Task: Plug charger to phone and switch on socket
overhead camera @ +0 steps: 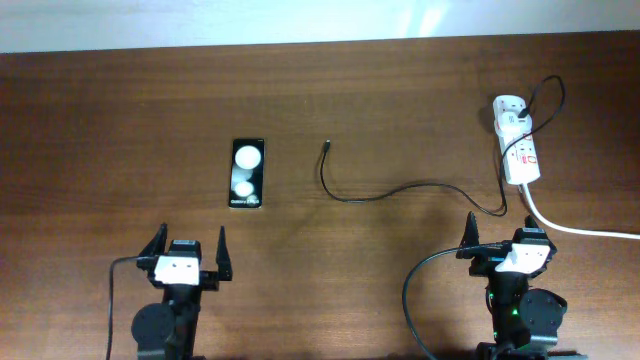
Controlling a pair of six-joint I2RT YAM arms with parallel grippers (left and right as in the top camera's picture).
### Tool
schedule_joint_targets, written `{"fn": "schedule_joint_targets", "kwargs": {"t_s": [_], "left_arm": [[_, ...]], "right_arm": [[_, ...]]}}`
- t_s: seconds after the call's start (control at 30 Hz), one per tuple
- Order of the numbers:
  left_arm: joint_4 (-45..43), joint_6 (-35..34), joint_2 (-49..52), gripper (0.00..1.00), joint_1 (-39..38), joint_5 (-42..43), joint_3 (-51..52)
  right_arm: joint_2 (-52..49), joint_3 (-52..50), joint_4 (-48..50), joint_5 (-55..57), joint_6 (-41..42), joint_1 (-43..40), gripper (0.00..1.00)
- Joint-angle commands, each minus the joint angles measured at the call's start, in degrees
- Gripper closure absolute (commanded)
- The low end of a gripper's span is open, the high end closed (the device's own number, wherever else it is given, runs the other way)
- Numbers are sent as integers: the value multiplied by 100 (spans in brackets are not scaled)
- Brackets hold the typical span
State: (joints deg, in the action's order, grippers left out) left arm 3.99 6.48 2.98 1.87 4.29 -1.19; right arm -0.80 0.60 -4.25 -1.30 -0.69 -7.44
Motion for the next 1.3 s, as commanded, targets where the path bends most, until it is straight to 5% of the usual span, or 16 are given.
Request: {"fn": "schedule_joint_targets", "kwargs": {"t_s": [0.0,0.23,0.5,1.27], "left_arm": [[-192,98,164,1,28,293,7],[-352,98,833,1,28,568,-417],[-166,98,2728,1,28,1119,-1950],[4387,142,9082,1,-188,1991,-8776]], "right_arm": [[44,-28,-28,50,-39,42,1],[44,-28,-28,50,-39,42,1],[44,-28,-28,50,-39,39,1],[44,-28,-28,50,-39,42,1]]}}
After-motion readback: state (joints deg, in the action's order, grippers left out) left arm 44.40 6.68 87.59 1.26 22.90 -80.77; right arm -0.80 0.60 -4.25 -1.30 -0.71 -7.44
